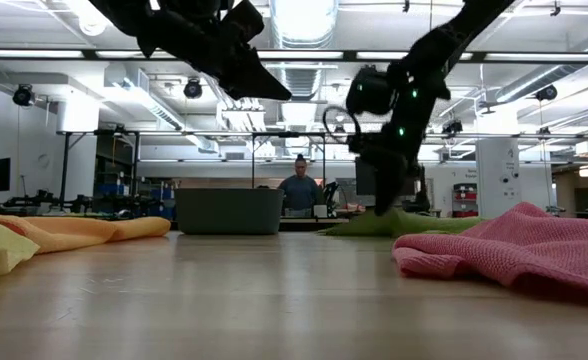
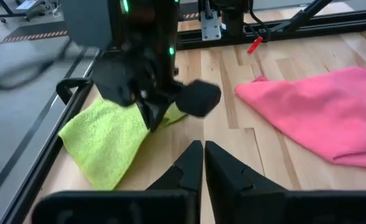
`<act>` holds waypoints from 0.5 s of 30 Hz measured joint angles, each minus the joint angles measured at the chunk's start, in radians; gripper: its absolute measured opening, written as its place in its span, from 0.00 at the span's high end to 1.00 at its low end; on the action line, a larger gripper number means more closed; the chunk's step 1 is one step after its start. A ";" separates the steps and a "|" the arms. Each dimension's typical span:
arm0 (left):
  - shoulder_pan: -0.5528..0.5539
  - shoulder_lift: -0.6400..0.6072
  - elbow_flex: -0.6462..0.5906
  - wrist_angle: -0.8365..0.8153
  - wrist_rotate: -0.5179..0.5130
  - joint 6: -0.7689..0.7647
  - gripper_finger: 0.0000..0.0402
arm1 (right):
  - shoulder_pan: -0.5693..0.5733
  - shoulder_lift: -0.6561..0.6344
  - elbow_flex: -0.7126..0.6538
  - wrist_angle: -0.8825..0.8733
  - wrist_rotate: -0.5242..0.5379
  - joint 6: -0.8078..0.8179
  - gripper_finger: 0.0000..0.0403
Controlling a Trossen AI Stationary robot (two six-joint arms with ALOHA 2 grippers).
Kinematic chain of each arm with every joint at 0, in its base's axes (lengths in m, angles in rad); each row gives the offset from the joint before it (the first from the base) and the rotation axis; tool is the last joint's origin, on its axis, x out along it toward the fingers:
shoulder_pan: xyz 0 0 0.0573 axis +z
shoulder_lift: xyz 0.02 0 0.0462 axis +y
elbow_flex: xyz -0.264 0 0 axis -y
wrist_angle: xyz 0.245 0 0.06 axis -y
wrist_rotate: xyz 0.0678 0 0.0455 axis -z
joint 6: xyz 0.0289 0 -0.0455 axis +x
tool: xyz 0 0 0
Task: Fold microfiber towels
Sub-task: Fold the green towel
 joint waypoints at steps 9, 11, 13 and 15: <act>0.000 0.033 -0.098 0.155 -0.008 0.026 0.70 | 0.049 -0.120 0.053 0.010 -0.128 -0.008 0.98; -0.001 0.063 -0.131 0.272 -0.024 0.024 0.63 | 0.063 -0.132 0.064 0.013 -0.127 -0.008 0.98; -0.001 0.092 -0.158 0.351 -0.026 0.025 0.57 | 0.077 -0.136 0.080 0.017 -0.128 0.001 0.98; -0.001 0.129 -0.170 0.415 -0.026 0.026 0.53 | 0.088 -0.136 0.095 0.019 -0.129 0.007 0.98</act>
